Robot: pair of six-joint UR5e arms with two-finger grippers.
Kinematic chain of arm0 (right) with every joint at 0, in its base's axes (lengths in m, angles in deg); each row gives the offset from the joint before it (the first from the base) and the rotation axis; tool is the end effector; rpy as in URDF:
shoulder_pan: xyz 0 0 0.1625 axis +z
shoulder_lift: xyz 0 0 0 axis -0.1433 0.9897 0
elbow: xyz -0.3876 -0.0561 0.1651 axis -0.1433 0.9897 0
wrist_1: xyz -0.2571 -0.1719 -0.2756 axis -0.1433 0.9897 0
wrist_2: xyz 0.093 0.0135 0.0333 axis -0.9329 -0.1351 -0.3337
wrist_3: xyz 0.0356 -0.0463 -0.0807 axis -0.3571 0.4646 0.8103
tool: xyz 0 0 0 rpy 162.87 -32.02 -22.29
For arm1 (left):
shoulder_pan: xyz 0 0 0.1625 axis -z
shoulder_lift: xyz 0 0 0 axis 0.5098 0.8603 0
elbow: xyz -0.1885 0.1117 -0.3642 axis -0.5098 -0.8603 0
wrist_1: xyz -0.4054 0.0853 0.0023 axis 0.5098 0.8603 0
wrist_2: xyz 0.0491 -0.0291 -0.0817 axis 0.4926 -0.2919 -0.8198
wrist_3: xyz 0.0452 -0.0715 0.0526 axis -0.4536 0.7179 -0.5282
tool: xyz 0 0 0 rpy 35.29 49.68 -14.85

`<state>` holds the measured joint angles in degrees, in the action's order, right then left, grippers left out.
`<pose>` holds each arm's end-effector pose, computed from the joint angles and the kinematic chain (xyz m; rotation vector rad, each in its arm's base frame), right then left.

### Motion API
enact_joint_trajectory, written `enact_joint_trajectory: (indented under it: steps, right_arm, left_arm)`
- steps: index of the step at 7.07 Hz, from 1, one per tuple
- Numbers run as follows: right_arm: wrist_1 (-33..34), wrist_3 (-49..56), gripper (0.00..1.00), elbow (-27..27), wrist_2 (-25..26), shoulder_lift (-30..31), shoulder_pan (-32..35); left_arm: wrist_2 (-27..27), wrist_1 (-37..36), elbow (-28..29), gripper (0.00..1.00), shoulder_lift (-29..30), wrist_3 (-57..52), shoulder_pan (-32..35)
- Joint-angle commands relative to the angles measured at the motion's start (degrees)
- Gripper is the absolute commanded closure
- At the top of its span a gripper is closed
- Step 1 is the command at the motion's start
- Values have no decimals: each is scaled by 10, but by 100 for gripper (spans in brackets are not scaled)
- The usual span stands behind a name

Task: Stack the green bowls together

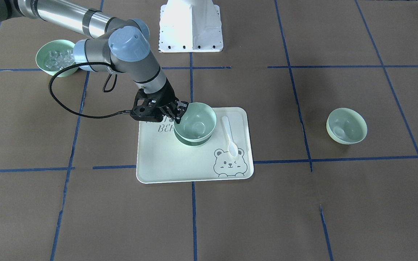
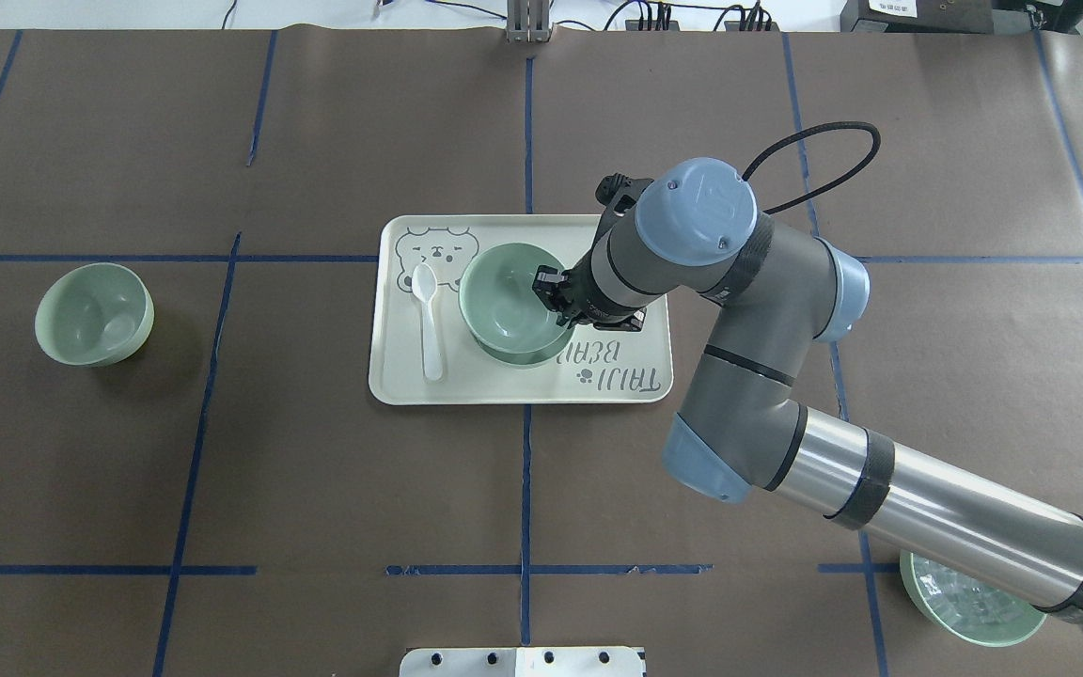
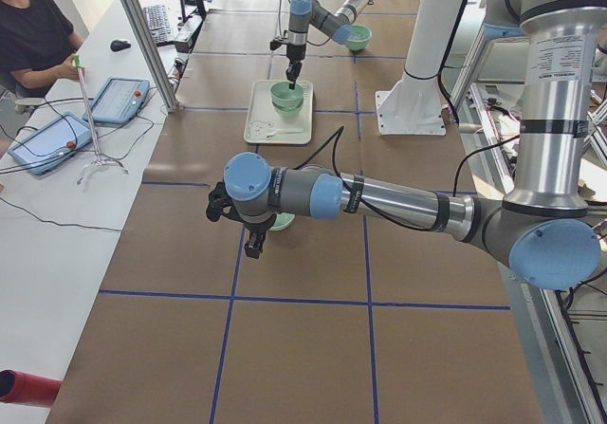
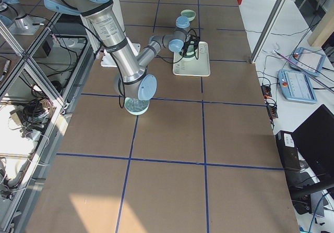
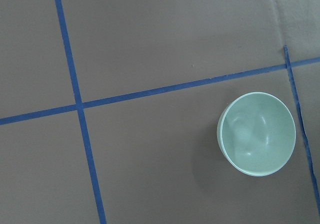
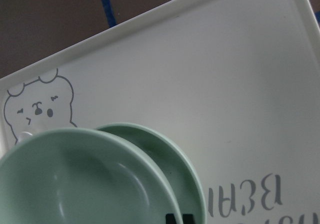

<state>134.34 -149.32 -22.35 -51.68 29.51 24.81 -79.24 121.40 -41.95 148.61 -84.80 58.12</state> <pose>-0.5356 -0.4649 0.2252 -0.0300 -1.0578 0.3277 -0.0397 -0.4891 0.5557 0.1521 0.9809 0.1731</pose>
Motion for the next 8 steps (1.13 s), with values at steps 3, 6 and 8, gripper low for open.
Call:
enact_joint_trajectory:
  steps: [3, 6, 8]
  right_arm:
    - [-9, 3, 0, 2, 0, -1, 3]
    - [-5, 30, 0, -79, -176, 97, 153]
    - [-7, 174, 0, -97, -238, 184, 220]
  left_arm:
    - [-11, 45, -6, 0, 1, 9, -33]
    - [16, 194, 37, 0, 4, 236, -146]
    - [88, 291, 59, 0, 4, 378, -215]
